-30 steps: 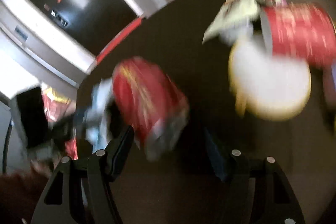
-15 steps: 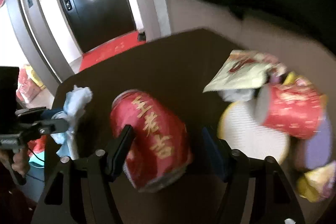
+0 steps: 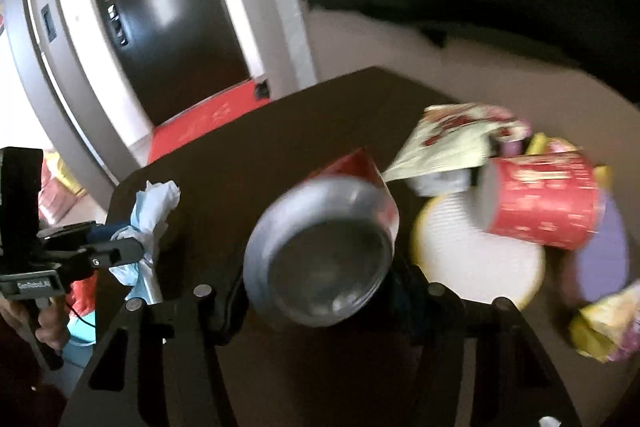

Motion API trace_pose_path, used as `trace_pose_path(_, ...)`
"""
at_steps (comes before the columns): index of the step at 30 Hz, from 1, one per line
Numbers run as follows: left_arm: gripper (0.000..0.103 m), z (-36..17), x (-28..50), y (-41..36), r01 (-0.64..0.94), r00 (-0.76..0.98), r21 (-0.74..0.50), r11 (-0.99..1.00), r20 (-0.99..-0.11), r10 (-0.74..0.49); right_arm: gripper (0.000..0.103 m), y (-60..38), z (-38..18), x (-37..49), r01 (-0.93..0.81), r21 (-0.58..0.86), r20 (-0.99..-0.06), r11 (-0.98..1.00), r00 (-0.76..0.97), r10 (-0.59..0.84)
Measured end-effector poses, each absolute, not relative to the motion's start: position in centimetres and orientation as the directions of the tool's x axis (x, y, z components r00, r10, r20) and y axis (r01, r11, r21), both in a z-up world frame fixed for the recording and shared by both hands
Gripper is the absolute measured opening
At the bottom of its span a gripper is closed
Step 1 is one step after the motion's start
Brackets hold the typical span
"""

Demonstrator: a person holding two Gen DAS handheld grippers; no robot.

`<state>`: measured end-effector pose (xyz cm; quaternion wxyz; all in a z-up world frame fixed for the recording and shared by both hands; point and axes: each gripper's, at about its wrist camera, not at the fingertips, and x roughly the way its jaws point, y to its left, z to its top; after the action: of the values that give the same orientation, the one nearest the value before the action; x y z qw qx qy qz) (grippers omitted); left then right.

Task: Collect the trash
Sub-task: 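Carry the tissue in the left gripper while the right gripper carries the red can toward the bin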

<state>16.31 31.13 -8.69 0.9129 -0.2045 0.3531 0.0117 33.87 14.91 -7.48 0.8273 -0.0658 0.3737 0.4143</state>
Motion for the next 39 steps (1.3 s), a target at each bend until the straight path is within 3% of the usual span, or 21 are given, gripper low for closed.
trace_pose_path(13, 0.045, -6.6, 18.6, 24.3, 0.006, 0.739, -0.355, 0.935, -0.628, -0.244, 0.054, 3.2, -3.3, 31.5, -0.638, 0.192, -0.694, 0.746, 0.449, 0.563)
trace_pose_path(23, 0.045, -6.7, 19.9, 21.3, 0.037, 0.704, -0.325, 0.945, -0.663, -0.255, 0.053, 0.4, -10.1, 33.6, -0.478, 0.129, -0.753, 0.869, 0.523, 0.4)
trace_pose_path(27, 0.045, -6.5, 20.6, 20.3, 0.029, 0.708, -0.29, 0.957, -0.67, -0.224, 0.037, -1.2, -10.3, 34.6, -0.45, 0.244, -0.721, 0.859, 0.508, 0.471)
trace_pose_path(39, 0.045, -1.0, 21.7, 13.6, 0.091, 0.821, -0.15, 0.984, -0.549, -0.16, 0.036, -4.7, -2.4, 30.6, -0.534, 0.209, -0.596, 0.819, 0.595, 0.539)
